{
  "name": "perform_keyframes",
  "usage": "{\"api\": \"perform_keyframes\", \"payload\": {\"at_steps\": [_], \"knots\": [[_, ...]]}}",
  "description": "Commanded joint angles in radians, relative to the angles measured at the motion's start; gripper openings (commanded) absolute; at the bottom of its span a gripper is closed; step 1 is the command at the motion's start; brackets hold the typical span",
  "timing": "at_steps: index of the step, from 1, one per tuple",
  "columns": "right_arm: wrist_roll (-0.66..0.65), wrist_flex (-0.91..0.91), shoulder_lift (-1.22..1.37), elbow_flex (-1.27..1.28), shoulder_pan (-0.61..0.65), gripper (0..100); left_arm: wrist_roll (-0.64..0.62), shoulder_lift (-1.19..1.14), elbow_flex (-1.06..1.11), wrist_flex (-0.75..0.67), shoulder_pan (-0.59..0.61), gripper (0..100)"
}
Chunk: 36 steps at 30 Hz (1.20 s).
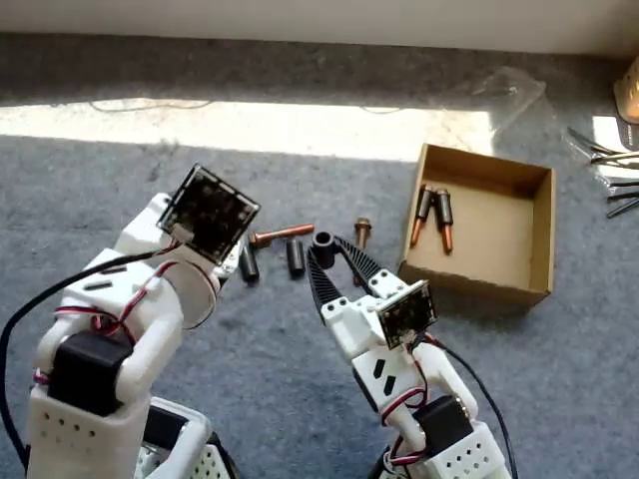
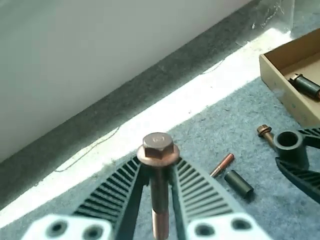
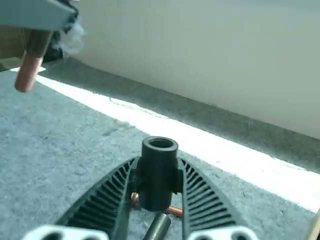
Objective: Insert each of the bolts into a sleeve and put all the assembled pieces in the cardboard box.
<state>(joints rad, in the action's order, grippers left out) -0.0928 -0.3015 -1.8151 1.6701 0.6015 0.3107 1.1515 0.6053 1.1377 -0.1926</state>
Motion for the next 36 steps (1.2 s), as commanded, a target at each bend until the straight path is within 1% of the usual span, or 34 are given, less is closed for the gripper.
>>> {"api": "perform_keyframes", "payload": {"at_steps": [1, 5, 7, 9, 12, 15, 17, 19, 21, 25, 32, 34, 36], "knots": [[0.0, 0.113, -0.016, 0.099, 0.012, 3.3, -0.009, 0.113, 0.044, -0.08, 0.03, 1], [0.005, 0.145, -0.016, 0.102, 0.012, 3.3, -0.012, 0.148, 0.105, -0.169, 0.027, 1], [0.006, 0.147, -0.016, 0.108, 0.008, 3.3, -0.012, 0.148, 0.14, -0.239, 0.027, 1], [0.006, 0.14, -0.015, 0.108, 0.007, 3.3, -0.012, 0.148, 0.186, -0.328, 0.027, 1], [0.006, 0.136, -0.005, 0.108, 0.007, 3.3, -0.012, 0.148, 0.271, -0.499, 0.024, 1], [0.003, 0.081, -0.01, 0.108, 0.007, 3.3, -0.012, 0.148, 0.348, -0.674, -0.016, 1], [0.003, 0.067, -0.015, 0.108, 0.005, 3.3, -0.012, 0.148, 0.371, -0.753, -0.067, 1], [0.003, 0.064, -0.015, 0.108, 0.005, 3.3, -0.028, 0.148, 0.369, -0.775, -0.117, 1], [0.003, 0.064, -0.015, 0.108, 0.005, 3.3, -0.124, 0.148, 0.363, -0.776, -0.145, 1], [0.003, 0.064, -0.015, 0.108, 0.005, 3.3, -0.301, 0.147, 0.326, -0.775, -0.116, 1], [0.003, 0.062, -0.012, 0.108, 0.005, 3.3, -0.585, 0.148, 0.321, -0.773, -0.119, 1], [0.003, 0.062, -0.008, 0.108, 0.005, 3.3, -0.638, 0.148, 0.321, -0.773, -0.12, 1], [0.003, 0.062, -0.007, 0.108, 0.005, 3.3, -0.654, 0.151, 0.321, -0.773, -0.133, 1]]}}
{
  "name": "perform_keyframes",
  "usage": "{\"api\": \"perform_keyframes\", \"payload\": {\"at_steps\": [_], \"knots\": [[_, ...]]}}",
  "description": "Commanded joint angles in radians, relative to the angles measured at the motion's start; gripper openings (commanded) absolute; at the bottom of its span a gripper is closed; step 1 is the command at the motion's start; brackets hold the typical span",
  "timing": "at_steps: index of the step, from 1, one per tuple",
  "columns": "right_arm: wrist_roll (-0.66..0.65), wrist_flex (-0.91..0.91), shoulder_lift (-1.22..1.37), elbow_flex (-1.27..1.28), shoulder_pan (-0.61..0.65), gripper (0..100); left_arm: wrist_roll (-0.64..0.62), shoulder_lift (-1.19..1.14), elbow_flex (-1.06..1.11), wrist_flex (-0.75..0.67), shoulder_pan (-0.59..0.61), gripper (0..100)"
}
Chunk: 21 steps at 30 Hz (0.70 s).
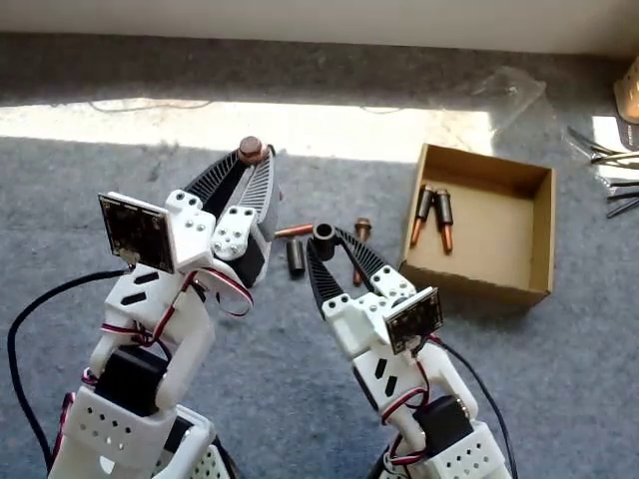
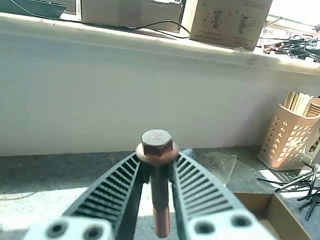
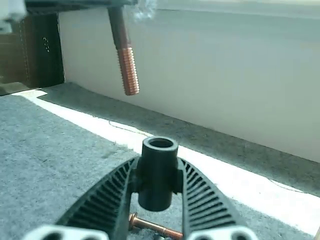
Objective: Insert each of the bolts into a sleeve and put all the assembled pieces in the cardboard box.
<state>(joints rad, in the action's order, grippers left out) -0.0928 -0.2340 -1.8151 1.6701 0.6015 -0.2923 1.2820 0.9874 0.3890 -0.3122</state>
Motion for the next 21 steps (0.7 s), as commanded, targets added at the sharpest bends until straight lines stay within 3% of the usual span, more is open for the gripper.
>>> {"api": "perform_keyframes", "payload": {"at_steps": [1, 5, 10, 21], "knots": [[0.003, -0.005, -0.007, 0.108, 0.005, 3.3, -0.051, 0.024, -0.064, -0.025, -0.028, 1], [0.003, -0.01, -0.007, 0.108, 0.005, 3.3, -0.046, 0.025, -0.065, -0.023, -0.108, 1], [0.002, -0.047, -0.015, 0.108, 0.01, 3.3, 0.126, 0.025, -0.058, -0.021, -0.223, 1], [0.0, -0.05, -0.008, 0.108, 0.007, 3.3, 0.149, 0.027, -0.065, 0.058, -0.245, 1]]}}
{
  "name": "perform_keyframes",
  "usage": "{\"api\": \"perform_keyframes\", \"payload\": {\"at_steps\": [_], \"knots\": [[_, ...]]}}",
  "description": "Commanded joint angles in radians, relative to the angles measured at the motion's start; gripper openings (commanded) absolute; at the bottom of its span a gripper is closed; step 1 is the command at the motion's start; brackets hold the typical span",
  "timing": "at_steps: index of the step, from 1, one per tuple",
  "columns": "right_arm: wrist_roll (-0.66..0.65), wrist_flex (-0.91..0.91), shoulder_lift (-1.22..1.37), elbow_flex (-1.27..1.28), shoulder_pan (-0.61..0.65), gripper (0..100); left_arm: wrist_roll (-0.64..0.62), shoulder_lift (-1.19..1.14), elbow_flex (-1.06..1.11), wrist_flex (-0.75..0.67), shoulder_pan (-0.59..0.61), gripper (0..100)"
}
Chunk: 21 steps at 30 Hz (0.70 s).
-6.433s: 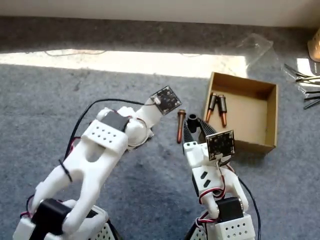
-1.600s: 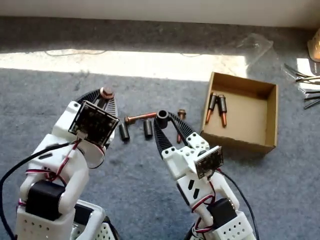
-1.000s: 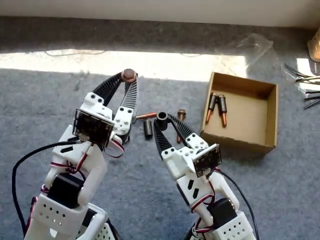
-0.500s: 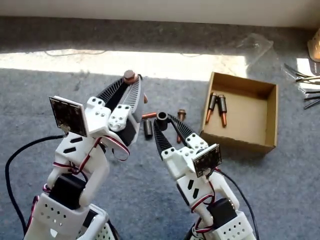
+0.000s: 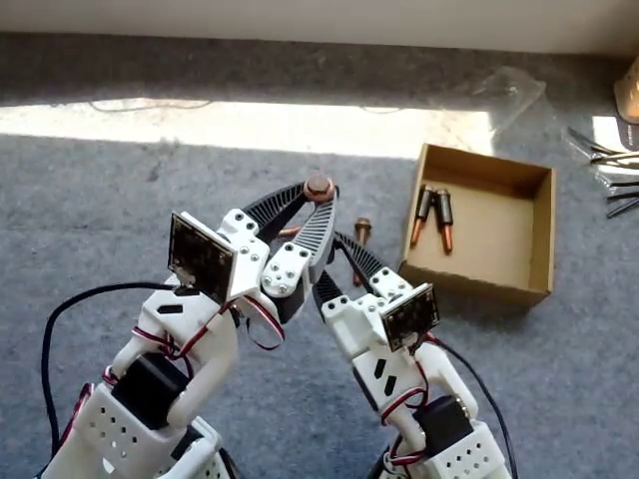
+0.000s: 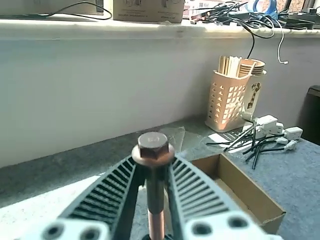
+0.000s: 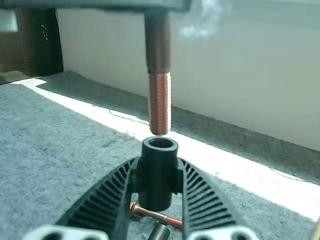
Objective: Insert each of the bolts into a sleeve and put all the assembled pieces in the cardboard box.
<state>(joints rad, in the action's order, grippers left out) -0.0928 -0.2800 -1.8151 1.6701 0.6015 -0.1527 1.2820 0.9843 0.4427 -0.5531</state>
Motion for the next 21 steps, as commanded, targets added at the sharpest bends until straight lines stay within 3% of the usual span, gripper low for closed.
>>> {"api": "perform_keyframes", "payload": {"at_steps": [1, 8, 21], "knots": [[0.0, -0.004, -0.008, 0.108, 0.007, 3.3, 0.009, 0.027, -0.062, 0.008, -0.004, 1], [-0.087, -0.004, -0.01, 0.108, 0.012, 3.3, 0.011, 0.024, -0.062, 0.008, -0.004, 1], [-0.091, -0.004, -0.015, 0.108, 0.008, 3.3, 0.011, 0.022, -0.058, 0.012, 0.027, 1]]}}
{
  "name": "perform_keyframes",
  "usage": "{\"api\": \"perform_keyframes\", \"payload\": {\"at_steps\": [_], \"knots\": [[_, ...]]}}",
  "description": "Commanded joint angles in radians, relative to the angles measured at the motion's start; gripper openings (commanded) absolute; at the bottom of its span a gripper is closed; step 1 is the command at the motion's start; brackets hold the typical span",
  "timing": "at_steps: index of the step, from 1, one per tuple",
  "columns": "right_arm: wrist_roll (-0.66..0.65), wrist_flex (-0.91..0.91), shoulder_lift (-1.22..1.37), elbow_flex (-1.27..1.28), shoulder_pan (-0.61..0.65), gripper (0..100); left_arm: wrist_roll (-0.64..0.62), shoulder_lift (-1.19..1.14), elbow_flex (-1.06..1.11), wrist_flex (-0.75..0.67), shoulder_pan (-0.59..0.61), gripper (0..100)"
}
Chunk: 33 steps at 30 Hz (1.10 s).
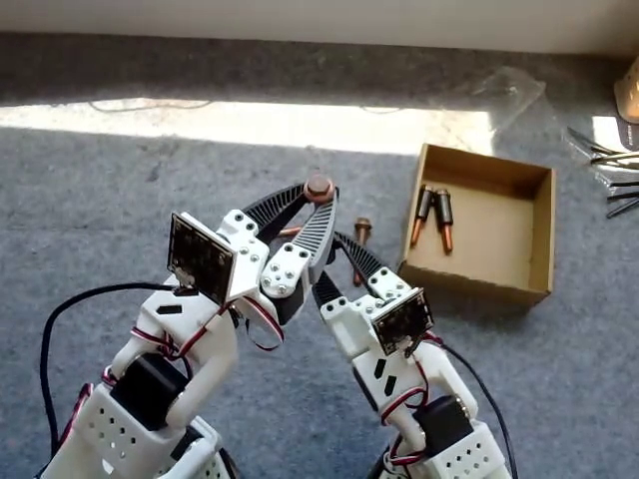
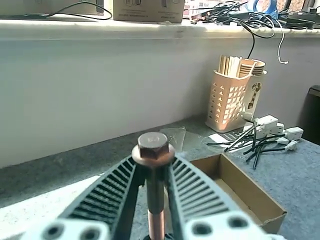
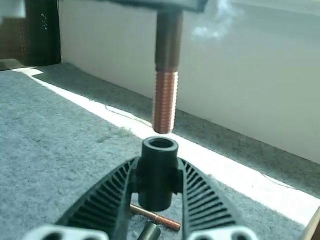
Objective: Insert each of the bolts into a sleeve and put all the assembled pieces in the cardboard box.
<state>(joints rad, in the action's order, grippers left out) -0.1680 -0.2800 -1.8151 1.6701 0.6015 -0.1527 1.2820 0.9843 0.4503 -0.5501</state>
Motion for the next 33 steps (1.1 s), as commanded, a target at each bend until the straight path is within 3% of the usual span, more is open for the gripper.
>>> {"api": "perform_keyframes", "payload": {"at_steps": [1, 27, 33], "knots": [[-0.015, -0.004, -0.015, 0.108, 0.008, 3.3, 0.011, 0.019, -0.058, 0.003, 0.039, 1], [-0.015, -0.004, -0.015, 0.108, 0.01, 3.3, 0.002, 0.016, -0.028, -0.002, 0.065, 1], [-0.015, -0.004, -0.015, 0.108, 0.01, 3.3, -0.077, 0.016, -0.027, -0.002, 0.065, 1]]}}
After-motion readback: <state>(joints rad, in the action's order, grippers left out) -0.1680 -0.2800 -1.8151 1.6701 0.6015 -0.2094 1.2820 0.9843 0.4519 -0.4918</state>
